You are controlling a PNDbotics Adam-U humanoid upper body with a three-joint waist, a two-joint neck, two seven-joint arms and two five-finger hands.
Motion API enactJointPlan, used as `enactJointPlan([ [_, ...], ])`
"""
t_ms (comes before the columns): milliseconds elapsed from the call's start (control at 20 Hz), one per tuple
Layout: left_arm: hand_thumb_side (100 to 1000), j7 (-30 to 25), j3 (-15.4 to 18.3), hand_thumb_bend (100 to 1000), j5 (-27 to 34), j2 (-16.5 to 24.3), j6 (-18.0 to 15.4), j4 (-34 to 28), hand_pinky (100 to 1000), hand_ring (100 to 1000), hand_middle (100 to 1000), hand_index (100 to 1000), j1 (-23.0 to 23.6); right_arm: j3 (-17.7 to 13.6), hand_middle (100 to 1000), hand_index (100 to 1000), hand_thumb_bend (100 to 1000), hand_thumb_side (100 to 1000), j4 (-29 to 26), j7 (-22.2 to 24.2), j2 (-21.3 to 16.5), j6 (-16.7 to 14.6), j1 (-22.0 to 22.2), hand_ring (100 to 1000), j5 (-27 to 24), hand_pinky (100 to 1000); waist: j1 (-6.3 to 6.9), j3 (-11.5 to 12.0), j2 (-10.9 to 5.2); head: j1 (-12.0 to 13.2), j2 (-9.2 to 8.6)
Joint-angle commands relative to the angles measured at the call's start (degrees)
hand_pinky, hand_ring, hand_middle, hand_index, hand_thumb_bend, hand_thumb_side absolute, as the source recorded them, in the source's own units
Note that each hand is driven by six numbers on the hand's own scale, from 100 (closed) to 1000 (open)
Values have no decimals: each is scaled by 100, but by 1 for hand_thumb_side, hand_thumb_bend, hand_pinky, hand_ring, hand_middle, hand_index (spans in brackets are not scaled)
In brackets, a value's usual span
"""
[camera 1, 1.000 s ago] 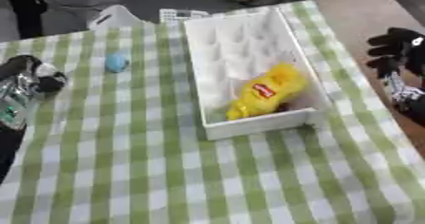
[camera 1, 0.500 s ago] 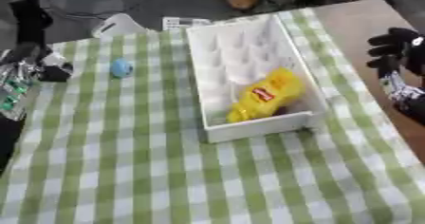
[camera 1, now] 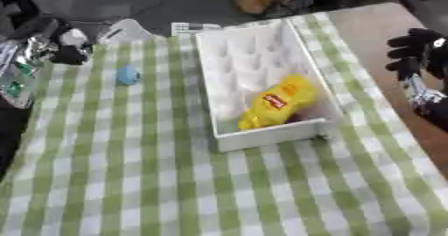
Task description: Pick up objects on the table and place them in the box.
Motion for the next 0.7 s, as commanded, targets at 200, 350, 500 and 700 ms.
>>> enactJointPlan([
  [200,272,-125,-386,130,-98,-527,-327,-408,722,695,466,532,-345,-21,781,953,122,544,-50,38,-87,-21,-77,795,-58,737,40,-117,-248,37,-19],
  [350,276,-114,-546,135,-229,-767,-416,-442,718,695,467,534,-387,-16,781,953,121,544,-51,46,-83,-24,-92,795,-72,737,42,-167,-252,57,-22],
  [500,276,-78,-652,140,-329,-969,-506,-432,717,693,468,535,-408,-4,781,953,120,544,-57,58,-70,-29,-117,795,-83,737,44,-210,-247,81,-34],
  [700,284,57,-815,148,-391,-1292,-681,-396,717,690,469,536,-383,10,781,954,118,545,-61,80,-52,-32,-145,793,-94,738,52,-274,-230,116,-62],
])
